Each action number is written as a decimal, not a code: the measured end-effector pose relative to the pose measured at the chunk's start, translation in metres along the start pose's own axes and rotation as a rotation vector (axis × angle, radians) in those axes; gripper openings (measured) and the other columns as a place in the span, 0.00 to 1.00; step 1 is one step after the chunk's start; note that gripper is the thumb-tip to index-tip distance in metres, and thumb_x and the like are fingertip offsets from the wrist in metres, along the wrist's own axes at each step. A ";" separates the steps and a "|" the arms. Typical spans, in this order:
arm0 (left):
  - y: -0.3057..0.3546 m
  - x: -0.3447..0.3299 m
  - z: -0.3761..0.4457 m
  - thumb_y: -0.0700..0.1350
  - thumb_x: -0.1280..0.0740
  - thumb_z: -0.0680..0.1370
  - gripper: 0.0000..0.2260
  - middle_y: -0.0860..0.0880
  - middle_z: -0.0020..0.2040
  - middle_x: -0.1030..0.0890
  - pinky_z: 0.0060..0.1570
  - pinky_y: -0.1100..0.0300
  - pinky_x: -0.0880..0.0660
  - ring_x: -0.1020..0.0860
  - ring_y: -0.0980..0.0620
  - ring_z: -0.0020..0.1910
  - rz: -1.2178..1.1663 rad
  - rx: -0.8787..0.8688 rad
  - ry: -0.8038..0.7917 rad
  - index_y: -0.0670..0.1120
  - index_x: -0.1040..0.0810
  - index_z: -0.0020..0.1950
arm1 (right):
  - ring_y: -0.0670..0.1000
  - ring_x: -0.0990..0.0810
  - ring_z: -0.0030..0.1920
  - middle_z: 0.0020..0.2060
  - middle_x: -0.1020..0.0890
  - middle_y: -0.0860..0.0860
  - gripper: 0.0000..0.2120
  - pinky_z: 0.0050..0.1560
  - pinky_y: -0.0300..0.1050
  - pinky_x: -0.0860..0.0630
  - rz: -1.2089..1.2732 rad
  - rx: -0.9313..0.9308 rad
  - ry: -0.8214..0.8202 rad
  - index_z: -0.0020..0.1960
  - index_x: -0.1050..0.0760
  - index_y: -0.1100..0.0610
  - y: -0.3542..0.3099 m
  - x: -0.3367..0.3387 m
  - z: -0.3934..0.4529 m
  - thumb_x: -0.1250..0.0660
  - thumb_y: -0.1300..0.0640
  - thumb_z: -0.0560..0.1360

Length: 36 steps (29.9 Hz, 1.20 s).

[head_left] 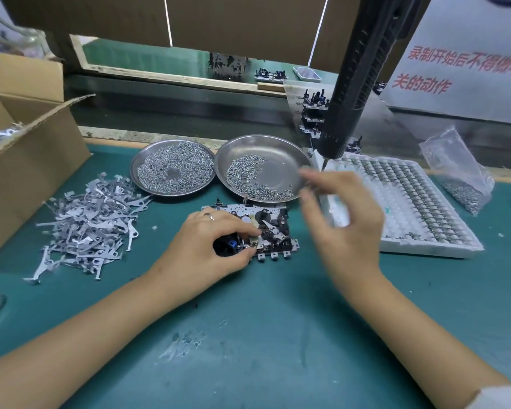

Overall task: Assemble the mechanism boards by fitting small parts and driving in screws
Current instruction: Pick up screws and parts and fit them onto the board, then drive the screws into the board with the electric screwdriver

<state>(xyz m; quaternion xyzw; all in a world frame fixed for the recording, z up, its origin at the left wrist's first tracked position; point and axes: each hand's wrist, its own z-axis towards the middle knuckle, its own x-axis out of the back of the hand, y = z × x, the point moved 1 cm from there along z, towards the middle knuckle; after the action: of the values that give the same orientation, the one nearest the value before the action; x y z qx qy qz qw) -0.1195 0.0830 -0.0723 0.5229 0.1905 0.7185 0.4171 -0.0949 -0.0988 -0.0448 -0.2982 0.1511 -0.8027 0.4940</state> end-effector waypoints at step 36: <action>0.001 -0.001 0.001 0.37 0.22 0.65 0.09 0.57 0.39 0.21 0.50 0.62 0.29 0.23 0.51 0.44 -0.001 -0.015 0.070 0.43 0.15 0.45 | 0.53 0.30 0.20 0.25 0.30 0.55 0.07 0.24 0.41 0.32 0.826 -0.317 0.126 0.46 0.34 0.63 -0.049 -0.044 0.048 0.35 0.64 0.74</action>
<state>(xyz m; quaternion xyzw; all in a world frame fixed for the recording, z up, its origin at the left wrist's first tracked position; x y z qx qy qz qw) -0.1193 0.0820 -0.0718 0.4943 0.2000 0.7376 0.4143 -0.0843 -0.0346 0.0042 -0.2355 0.4082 -0.5216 0.7112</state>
